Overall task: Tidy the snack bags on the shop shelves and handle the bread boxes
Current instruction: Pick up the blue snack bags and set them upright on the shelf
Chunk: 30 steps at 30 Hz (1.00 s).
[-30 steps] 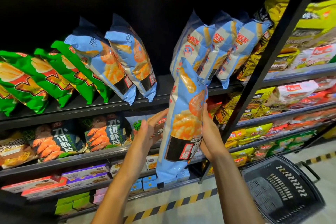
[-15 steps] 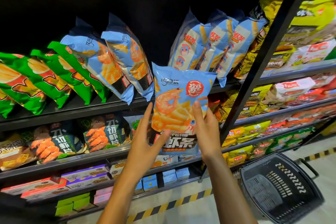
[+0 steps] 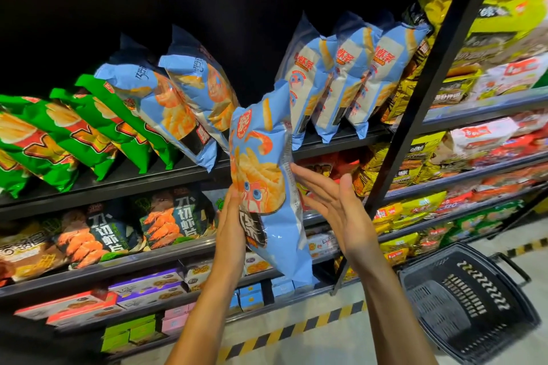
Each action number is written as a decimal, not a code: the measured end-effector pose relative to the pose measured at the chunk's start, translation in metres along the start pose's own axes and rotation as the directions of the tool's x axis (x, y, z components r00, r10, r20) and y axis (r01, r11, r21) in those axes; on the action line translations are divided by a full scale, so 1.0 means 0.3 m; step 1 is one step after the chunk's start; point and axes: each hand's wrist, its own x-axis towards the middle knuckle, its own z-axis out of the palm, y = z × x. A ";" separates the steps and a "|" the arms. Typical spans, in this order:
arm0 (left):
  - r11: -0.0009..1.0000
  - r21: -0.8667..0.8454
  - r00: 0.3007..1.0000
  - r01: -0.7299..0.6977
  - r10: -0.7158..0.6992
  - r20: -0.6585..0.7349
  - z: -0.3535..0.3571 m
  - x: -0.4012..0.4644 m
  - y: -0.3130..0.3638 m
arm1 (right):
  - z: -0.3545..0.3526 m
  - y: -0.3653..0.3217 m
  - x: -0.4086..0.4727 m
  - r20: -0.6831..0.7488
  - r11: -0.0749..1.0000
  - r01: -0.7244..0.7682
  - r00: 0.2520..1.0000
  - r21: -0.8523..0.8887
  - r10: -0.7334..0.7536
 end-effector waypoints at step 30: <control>0.843 0.272 0.853 -0.464 0.343 0.393 0.029 -0.160 0.170 | -0.150 -0.090 -0.103 0.066 0.998 -0.011 0.998 -0.067 0.015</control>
